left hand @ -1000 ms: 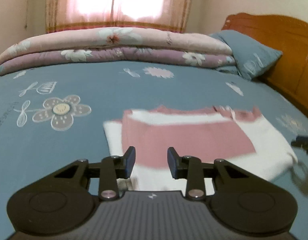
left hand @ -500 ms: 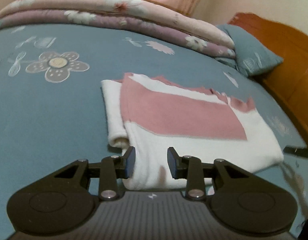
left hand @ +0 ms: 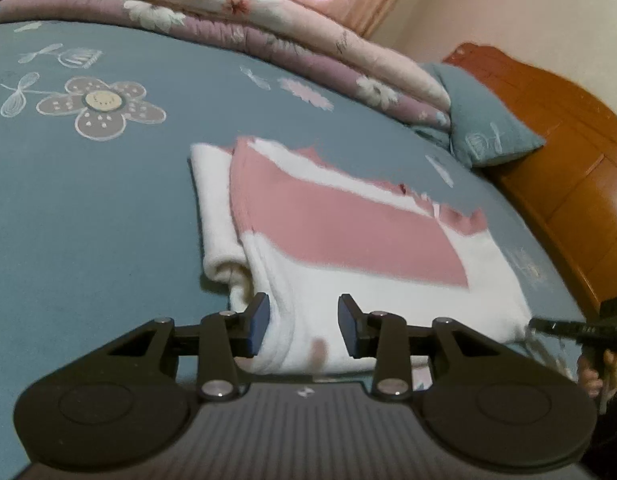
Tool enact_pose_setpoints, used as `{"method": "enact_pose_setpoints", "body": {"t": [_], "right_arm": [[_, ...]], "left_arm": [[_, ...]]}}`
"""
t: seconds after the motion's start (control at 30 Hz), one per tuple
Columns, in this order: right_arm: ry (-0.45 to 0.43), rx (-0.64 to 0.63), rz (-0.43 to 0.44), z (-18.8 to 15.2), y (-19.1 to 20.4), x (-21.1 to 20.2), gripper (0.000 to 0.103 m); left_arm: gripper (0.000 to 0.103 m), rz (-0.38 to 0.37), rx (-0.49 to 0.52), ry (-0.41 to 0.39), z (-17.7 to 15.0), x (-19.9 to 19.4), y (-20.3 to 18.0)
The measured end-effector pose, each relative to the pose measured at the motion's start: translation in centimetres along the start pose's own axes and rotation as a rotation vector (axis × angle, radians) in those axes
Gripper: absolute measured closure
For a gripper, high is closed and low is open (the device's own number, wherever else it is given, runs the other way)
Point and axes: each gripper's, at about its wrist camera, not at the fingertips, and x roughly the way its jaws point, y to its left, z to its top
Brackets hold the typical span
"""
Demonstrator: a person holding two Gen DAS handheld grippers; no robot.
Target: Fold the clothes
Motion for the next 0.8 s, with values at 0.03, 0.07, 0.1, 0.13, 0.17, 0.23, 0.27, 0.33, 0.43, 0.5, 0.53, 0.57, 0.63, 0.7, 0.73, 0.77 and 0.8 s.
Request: {"method": "enact_pose_setpoints", "body": {"t": [0.03,0.07,0.1,0.13,0.17,0.23,0.27,0.33,0.43,0.5,0.53,0.57,0.63,0.7,0.73,0.77,0.8], "right_arm": [[0.0,0.004,0.003,0.0,-0.1,0.0,0.071],[0.006,0.01,0.001,0.1,-0.2,0.2,0.071],[0.014,0.016,0.001,0.0,-0.3,0.4,0.071],[0.02,0.021,0.003,0.0,-0.5,0.6,0.072],[0.024,0.021,0.0,0.0,-0.4,0.6,0.072],[0.029,0.014,-0.009,0.2,-0.2,0.3,0.074],[0.032,0.01,-0.014,0.3,-0.1,0.1,0.076],[0.037,0.003,-0.024,0.5,0.1,-0.1,0.087],[0.044,-0.007,-0.038,0.8,0.4,-0.5,0.095],[0.049,-0.014,-0.048,1.0,0.6,-0.8,0.095],[0.052,-0.018,-0.053,1.1,0.7,-0.9,0.095],[0.058,-0.028,-0.058,1.1,0.9,-1.1,0.095],[0.103,-0.056,-0.098,0.9,1.0,-0.7,0.095],[0.149,-0.071,-0.126,0.3,0.6,0.2,0.095],[0.146,-0.06,-0.12,0.3,0.5,0.0,0.095],[0.136,-0.041,-0.114,0.5,0.4,-0.2,0.094],[0.113,-0.048,-0.13,0.7,0.7,-0.8,0.09]], "left_arm": [[0.067,0.018,0.021,0.018,-0.1,0.2,-0.1],[0.067,0.024,0.036,0.02,-0.3,0.2,-0.2],[0.067,0.017,0.044,0.013,-0.5,0.1,-0.2],[0.067,0.007,0.051,0.005,-0.5,-0.1,-0.3],[0.067,0.004,0.058,0.001,-0.6,0.0,-0.4],[0.068,0.017,0.055,0.002,-0.4,0.4,-0.4],[0.068,0.012,0.048,0.001,-0.3,0.7,-0.4],[0.08,-0.004,0.023,0.0,-0.2,1.0,-0.3],[0.094,0.007,0.012,0.001,0.0,0.7,-0.1],[0.096,0.018,0.018,0.002,0.0,0.4,-0.1],[0.096,0.024,0.021,0.002,0.1,0.2,-0.1],[0.096,0.03,0.024,0.003,0.1,0.0,-0.1],[0.096,0.041,0.03,0.004,0.2,-0.4,0.0],[0.095,0.052,0.036,0.005,0.2,-0.8,0.0],[0.095,0.058,0.039,0.006,0.2,-0.9,0.0],[0.094,0.063,0.042,0.006,0.3,-1.1,0.0],[0.092,0.069,0.045,0.007,0.3,-1.3,0.0]]}}
